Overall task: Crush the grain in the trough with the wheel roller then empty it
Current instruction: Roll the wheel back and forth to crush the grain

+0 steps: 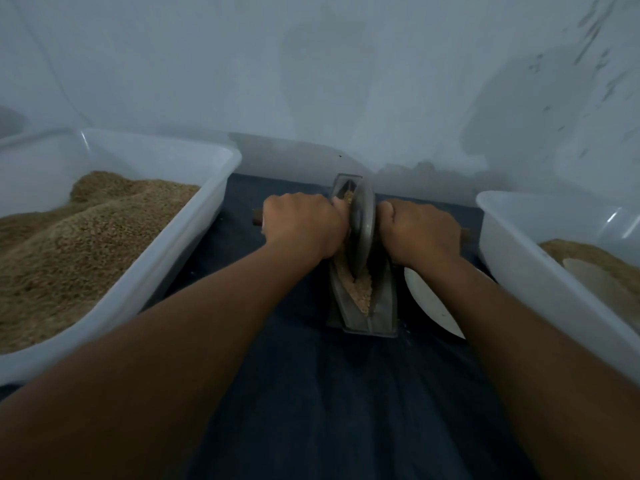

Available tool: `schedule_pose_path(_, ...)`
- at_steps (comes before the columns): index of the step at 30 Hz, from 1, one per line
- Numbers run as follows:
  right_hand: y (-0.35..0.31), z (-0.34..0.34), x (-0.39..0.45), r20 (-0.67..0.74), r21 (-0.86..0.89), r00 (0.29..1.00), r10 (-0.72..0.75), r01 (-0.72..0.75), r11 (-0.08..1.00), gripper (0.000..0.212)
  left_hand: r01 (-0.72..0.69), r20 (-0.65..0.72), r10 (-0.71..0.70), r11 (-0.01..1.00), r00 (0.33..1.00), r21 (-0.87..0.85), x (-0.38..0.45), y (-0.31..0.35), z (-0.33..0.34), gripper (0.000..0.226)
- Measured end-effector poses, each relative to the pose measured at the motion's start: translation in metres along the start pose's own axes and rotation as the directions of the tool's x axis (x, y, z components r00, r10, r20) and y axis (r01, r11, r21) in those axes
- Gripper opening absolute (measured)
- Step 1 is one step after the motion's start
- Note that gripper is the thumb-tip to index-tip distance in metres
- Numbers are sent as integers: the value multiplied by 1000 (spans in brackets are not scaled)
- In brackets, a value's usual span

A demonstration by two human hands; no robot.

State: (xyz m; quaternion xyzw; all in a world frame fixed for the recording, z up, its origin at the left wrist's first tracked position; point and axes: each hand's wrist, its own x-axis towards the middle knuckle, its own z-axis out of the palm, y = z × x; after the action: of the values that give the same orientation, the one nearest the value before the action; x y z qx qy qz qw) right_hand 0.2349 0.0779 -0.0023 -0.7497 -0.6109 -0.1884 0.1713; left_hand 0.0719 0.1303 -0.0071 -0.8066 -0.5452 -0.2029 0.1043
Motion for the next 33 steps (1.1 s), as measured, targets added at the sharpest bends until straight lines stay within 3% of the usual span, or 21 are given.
schedule_pose_path(4,2,8,20,8,43,999,40,-40,998,43,39,18,-38,999,999,-33,18,0,4,40)
schedule_pose_path(7,5,13,38,69,80,997,46,-51,996,45,-5,0,5,1000,1000,-11,31,0,6,39)
schedule_pose_path(11,6,18,59,146,85,989,39,-52,995,44,-57,85,56,998,995,7,48,-6,10,34)
schedule_pose_path(17,-1,14,81,227,63,973,24,-40,997,40,98,234,-76,992,969,-83,61,-16,12,67)
schedule_pose_path(22,-1,11,69,189,43,982,0,-8,999,46,43,85,-35,994,996,-99,40,-10,11,37)
schedule_pose_path(33,2,-5,-15,22,17,1000,2,-2,1000,43,-85,-129,103,988,986,131,-13,0,-8,43)
